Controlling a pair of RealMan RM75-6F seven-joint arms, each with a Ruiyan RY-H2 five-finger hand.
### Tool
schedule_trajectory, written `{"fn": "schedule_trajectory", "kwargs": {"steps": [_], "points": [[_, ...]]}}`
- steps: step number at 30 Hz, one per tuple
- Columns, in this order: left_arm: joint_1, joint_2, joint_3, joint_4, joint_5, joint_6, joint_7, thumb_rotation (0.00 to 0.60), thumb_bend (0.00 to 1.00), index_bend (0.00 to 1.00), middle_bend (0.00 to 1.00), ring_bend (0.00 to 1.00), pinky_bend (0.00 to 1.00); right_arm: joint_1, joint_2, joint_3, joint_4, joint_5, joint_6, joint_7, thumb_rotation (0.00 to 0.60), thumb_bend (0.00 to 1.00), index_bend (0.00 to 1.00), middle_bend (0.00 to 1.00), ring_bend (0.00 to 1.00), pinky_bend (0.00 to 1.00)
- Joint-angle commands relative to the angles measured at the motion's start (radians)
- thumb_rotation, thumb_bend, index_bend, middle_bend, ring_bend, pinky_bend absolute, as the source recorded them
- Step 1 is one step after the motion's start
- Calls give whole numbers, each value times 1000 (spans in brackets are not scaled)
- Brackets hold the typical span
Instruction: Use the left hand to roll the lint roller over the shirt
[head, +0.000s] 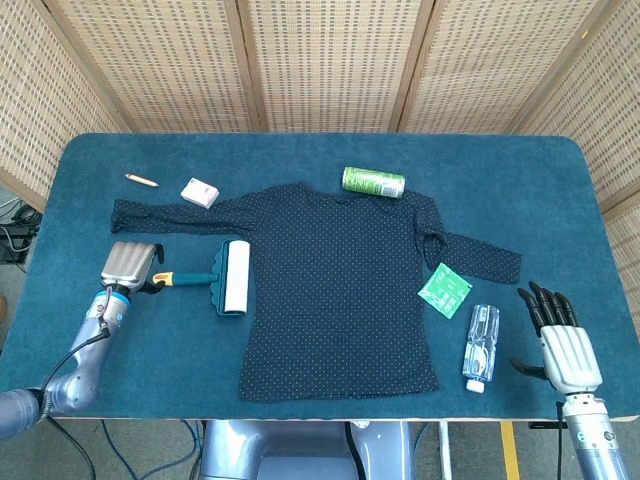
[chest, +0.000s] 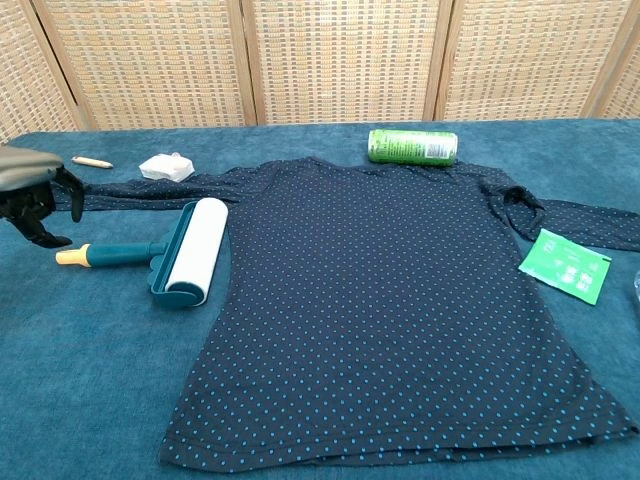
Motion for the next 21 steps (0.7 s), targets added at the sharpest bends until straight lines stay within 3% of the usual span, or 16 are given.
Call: {"fn": "schedule_trajectory", "kwargs": {"steps": [1,21], "points": [[-14,-18,10,20,-10,-3,8,600,298,451,865,714,651,0,-1,0,0,0,0,0,600,23,0,0,0,0],[-78,-115,59,104,-52,7,74,600,292,453,865,714,651,2,-4,1,5,7,-5,-2,600,24,0,0,0,0]]}}
